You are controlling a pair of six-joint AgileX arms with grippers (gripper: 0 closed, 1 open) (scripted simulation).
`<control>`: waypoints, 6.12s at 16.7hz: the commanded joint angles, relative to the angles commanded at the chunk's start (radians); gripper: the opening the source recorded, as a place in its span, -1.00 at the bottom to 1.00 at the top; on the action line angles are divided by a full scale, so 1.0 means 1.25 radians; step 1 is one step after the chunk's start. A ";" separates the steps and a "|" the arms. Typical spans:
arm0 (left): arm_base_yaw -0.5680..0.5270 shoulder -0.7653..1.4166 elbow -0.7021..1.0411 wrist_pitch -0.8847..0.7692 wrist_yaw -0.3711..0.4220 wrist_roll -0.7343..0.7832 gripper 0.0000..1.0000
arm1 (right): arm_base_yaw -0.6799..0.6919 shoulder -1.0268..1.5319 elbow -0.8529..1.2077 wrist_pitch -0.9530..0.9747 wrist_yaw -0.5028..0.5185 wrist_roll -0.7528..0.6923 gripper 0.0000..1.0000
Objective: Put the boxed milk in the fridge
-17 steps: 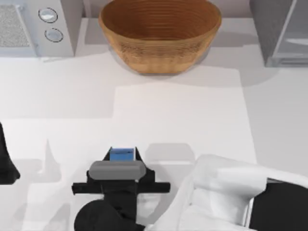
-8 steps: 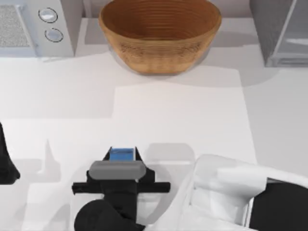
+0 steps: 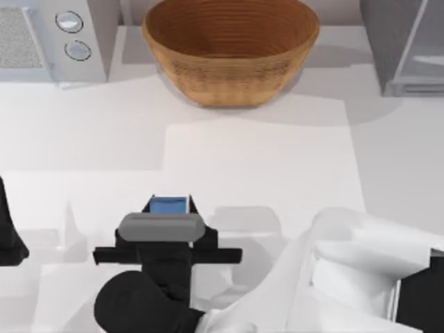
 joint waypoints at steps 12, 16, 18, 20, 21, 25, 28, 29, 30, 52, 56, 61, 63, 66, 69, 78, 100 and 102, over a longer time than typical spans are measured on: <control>0.000 0.000 0.000 0.000 0.000 0.000 1.00 | 0.003 -0.263 0.016 -0.299 -0.009 0.004 -1.00; 0.000 0.000 0.000 0.000 0.000 0.000 1.00 | -0.020 -0.274 -0.009 -0.317 -0.020 -0.001 -1.00; 0.000 0.000 0.000 0.000 0.000 0.000 1.00 | -0.068 -0.313 -0.065 -0.360 -0.055 -0.007 -1.00; 0.000 0.000 0.000 0.000 0.000 0.000 1.00 | -0.134 -0.384 -0.156 -0.409 -0.119 -0.008 -1.00; 0.000 0.000 0.000 0.000 0.000 0.000 1.00 | -0.172 -0.432 -0.214 -0.435 -0.161 -0.008 -1.00; 0.000 0.000 0.000 0.000 0.000 0.000 1.00 | -0.340 -0.675 -0.484 -0.535 -0.367 -0.015 -1.00; 0.000 0.000 0.000 0.000 0.000 0.000 1.00 | -0.448 -0.887 -0.635 -0.592 -0.513 -0.029 -1.00; 0.000 0.000 0.000 0.000 0.000 0.000 1.00 | -0.479 -0.949 -0.670 -0.607 -0.555 -0.034 -1.00; 0.000 0.000 0.000 0.000 0.000 0.000 1.00 | -0.508 -1.003 -0.697 -0.620 -0.594 -0.040 -1.00; 0.000 0.000 0.000 0.000 0.000 0.000 1.00 | -0.977 -1.898 -0.939 -0.708 -0.999 -0.253 -1.00; 0.000 0.000 0.000 0.000 0.000 0.000 1.00 | -0.984 -1.848 -0.905 -0.667 -1.009 -0.252 -1.00; 0.000 0.000 0.000 0.000 0.000 0.000 1.00 | -1.022 -1.596 -0.762 -0.493 -1.044 -0.250 -1.00; 0.000 0.000 0.000 0.000 0.000 0.000 1.00 | -1.044 -1.440 -0.688 -0.402 -1.062 -0.250 -1.00; 0.000 0.000 0.000 0.000 0.000 0.000 1.00 | -1.078 -1.169 -0.570 -0.258 -1.091 -0.250 -1.00; 0.000 0.000 0.000 0.000 0.000 0.000 1.00 | -1.112 -0.882 -0.455 -0.116 -1.122 -0.249 -1.00; 0.000 0.000 0.000 0.000 0.000 0.000 1.00 | -1.189 -0.250 -0.201 0.201 -1.194 -0.244 -1.00; 0.000 0.000 0.000 0.000 0.000 0.000 1.00 | -1.160 0.011 0.280 0.006 -1.163 -0.245 -1.00; 0.000 0.000 0.000 0.000 0.000 0.000 1.00 | -1.154 0.038 0.327 -0.034 -1.158 -0.244 -1.00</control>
